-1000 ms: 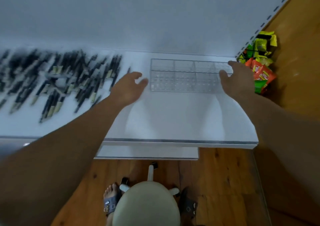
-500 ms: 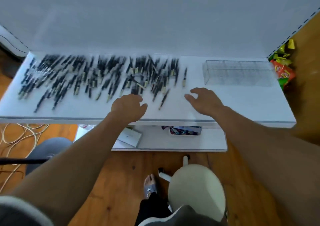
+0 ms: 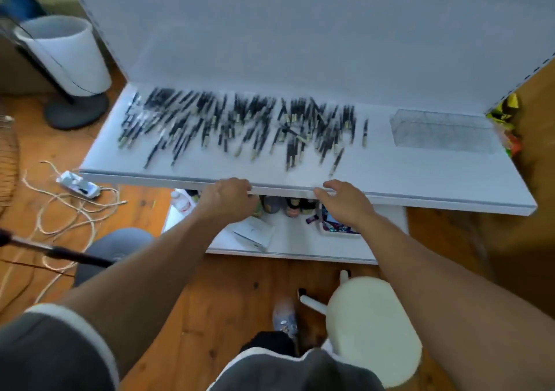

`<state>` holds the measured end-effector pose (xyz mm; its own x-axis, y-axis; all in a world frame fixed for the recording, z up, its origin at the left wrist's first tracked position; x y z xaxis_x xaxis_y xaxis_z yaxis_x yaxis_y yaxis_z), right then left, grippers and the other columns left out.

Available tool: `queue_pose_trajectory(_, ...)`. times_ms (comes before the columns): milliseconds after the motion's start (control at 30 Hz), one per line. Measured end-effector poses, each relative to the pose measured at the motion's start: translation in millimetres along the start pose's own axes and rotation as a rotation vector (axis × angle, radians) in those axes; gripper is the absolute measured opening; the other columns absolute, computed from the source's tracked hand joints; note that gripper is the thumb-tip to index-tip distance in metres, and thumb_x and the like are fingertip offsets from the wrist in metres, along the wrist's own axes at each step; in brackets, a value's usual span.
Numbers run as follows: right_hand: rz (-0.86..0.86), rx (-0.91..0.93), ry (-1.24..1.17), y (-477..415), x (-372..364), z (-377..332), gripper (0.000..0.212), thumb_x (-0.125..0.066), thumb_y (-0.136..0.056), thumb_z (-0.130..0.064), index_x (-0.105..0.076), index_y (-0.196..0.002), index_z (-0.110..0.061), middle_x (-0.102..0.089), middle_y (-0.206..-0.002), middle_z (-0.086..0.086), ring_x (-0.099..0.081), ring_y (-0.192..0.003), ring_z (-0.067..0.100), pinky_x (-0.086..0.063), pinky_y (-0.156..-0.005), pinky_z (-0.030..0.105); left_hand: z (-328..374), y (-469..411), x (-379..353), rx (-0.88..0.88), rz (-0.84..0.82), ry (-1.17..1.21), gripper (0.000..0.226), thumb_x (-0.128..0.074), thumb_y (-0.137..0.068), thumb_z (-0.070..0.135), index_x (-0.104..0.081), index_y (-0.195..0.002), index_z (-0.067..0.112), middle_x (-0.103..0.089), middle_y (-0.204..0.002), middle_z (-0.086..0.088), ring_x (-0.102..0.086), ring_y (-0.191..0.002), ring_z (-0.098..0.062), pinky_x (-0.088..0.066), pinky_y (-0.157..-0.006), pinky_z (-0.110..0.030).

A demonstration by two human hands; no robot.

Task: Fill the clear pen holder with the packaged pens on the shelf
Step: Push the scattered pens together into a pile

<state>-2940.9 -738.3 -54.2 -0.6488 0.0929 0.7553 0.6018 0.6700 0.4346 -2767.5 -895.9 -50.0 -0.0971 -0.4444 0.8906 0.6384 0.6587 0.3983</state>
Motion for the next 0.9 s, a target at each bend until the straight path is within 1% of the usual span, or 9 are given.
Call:
queue_pose_trajectory(67,0.015,-0.01,-0.04,9.2,-20.0,-13.9,0.054,-0.041,-0.101,-0.049,-0.045,-0.144,-0.017,-0.044,-0.149,0.007,-0.045,-0.132,0.028,-0.039,-0.099,0.035,-24.5,18.5,-1.7,-0.014,0.001,-0.028,0.03,-0.043,-0.092,0.042,-0.064,-0.101,0.022,-0.065,-0.111,-0.006,-0.059,-0.098,-0.029,-0.046,-0.078,-0.034)
queue_pose_trajectory(133,0.009,-0.001,-0.095,20.0,-44.8,-30.3,0.052,-0.042,-0.1,-0.049,-0.049,-0.14,-0.017,-0.051,-0.141,0.008,-0.057,-0.116,0.027,-0.045,-0.08,0.033,-49.7,34.3,0.0,-0.032,0.003,-0.049,0.024,-0.043,-0.093,0.04,-0.061,-0.09,0.024,-0.067,-0.106,-0.006,-0.058,-0.09,-0.027,-0.043,-0.071,-0.032)
queue_pose_trajectory(200,-0.01,0.024,-0.087,31.8,-66.6,-48.5,0.049,-0.042,-0.099,-0.05,-0.053,-0.134,-0.017,-0.057,-0.133,0.007,-0.058,-0.108,0.025,-0.043,-0.077,0.031,-71.5,47.6,2.9,-0.03,-0.01,-0.021,0.025,-0.043,-0.094,0.039,-0.064,-0.1,0.027,-0.066,-0.111,-0.006,-0.059,-0.096,-0.028,-0.044,-0.076,-0.033)
queue_pose_trajectory(300,-0.021,0.002,-0.05,41.9,-82.3,-74.8,0.052,-0.042,-0.1,-0.05,-0.049,-0.139,-0.018,-0.052,-0.139,0.006,-0.051,-0.122,0.027,-0.039,-0.088,0.033,-96.0,59.4,11.6,-0.03,-0.03,-0.008,0.035,-0.04,-0.096,0.038,-0.061,-0.121,0.024,-0.062,-0.126,-0.005,-0.057,-0.111,-0.029,-0.045,-0.089,-0.036)
queue_pose_trajectory(433,-0.026,0.003,-0.034,26.0,-102.3,-114.2,0.047,-0.041,-0.1,-0.051,-0.058,-0.124,-0.015,-0.059,-0.113,0.002,-0.056,-0.104,0.024,-0.038,-0.076,0.031,-135.5,43.6,27.0,-0.049,0.022,0.049,0.035,-0.04,-0.098,0.039,-0.063,-0.119,0.023,-0.064,-0.124,0.0,-0.059,-0.109,-0.026,-0.041,-0.08,-0.03)
queue_pose_trajectory(500,-0.027,0.011,-0.023,9.2,-117.0,-138.6,0.046,-0.042,-0.1,-0.048,-0.059,-0.126,-0.014,-0.06,-0.119,0.003,-0.055,-0.106,0.023,-0.042,-0.081,0.033,-159.3,30.8,33.1,-0.035,0.047,0.049,0.034,-0.041,-0.098,0.04,-0.063,-0.115,0.021,-0.065,-0.122,0.001,-0.059,-0.108,-0.024,-0.037,-0.076,-0.027)
queue_pose_trajectory(600,-0.041,0.002,-0.022,-19.5,-146.1,-182.8,0.052,-0.042,-0.101,-0.048,-0.048,-0.141,-0.015,-0.046,-0.146,0.004,-0.044,-0.131,0.024,-0.038,-0.106,0.038,-195.3,11.1,39.8,-0.037,0.065,0.059,0.034,-0.044,-0.098,0.042,-0.061,-0.121,0.024,-0.063,-0.125,0.004,-0.058,-0.113,-0.022,-0.038,-0.081,-0.028)
queue_pose_trajectory(767,0.022,0.064,-0.124,-58.3,-195.7,-260.7,0.052,-0.047,-0.1,-0.041,-0.041,-0.145,-0.018,-0.034,-0.155,0.001,-0.03,-0.141,0.02,-0.025,-0.113,0.033,-266.8,-37.0,39.3,-0.039,0.13,0.383,0.042,-0.057,-0.094,0.035,-0.054,-0.135,0.024,-0.058,-0.135,0.003,-0.052,-0.124,-0.018,-0.04,-0.102,-0.032)
queue_pose_trajectory(900,0.039,0.134,-0.088,-82.7,-229.5,-292.3,0.054,-0.046,-0.1,-0.041,-0.036,-0.149,-0.022,-0.021,-0.161,-0.001,-0.017,-0.147,0.018,-0.019,-0.119,0.034,-300.9,-83.2,40.8,0.016,0.241,0.52,0.049,-0.058,-0.095,0.03,-0.047,-0.141,0.021,-0.044,-0.146,0.0,-0.037,-0.136,-0.019,-0.029,-0.11,-0.034)
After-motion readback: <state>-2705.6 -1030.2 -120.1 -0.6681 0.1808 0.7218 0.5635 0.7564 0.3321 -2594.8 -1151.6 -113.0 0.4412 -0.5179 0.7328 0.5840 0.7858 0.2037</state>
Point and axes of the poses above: each hand's wrist, its own y-axis away from the middle knuckle, its own x-axis out of the back of the hand, z = x × y, the point moved 6 cm from there along -y, towards the middle knuckle
